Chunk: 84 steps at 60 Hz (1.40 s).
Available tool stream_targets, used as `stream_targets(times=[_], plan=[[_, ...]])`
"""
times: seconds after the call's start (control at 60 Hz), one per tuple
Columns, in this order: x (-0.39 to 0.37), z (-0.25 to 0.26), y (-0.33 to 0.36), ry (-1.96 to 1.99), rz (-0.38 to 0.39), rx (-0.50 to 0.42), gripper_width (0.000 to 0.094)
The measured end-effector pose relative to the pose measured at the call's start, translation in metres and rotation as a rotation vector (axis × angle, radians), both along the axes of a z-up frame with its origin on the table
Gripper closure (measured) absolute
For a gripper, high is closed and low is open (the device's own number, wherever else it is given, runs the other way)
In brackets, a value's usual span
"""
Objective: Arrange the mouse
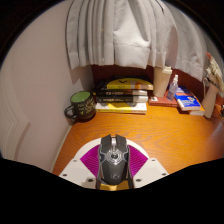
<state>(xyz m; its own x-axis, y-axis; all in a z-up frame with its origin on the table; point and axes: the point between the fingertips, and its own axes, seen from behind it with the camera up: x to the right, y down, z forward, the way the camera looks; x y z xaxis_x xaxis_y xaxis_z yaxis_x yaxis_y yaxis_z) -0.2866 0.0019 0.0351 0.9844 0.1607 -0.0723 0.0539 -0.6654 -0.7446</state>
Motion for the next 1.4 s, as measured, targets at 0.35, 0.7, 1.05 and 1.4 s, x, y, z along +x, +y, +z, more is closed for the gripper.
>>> stream_targets(times=[0.35, 0.7, 1.05, 1.4], plan=[[-0.005, -0.046, -0.013, -0.066, -0.027, -0.017, 0.0480], [0.051, 0.016, -0.031, -0.008, -0.024, 0.015, 0.0138], [0.245, 0.115, -0.114, 0.015, -0.103, 0.106, 0.0099], [0.358, 0.175, -0.181, -0.018, -0.103, 0.194, 0.0096]])
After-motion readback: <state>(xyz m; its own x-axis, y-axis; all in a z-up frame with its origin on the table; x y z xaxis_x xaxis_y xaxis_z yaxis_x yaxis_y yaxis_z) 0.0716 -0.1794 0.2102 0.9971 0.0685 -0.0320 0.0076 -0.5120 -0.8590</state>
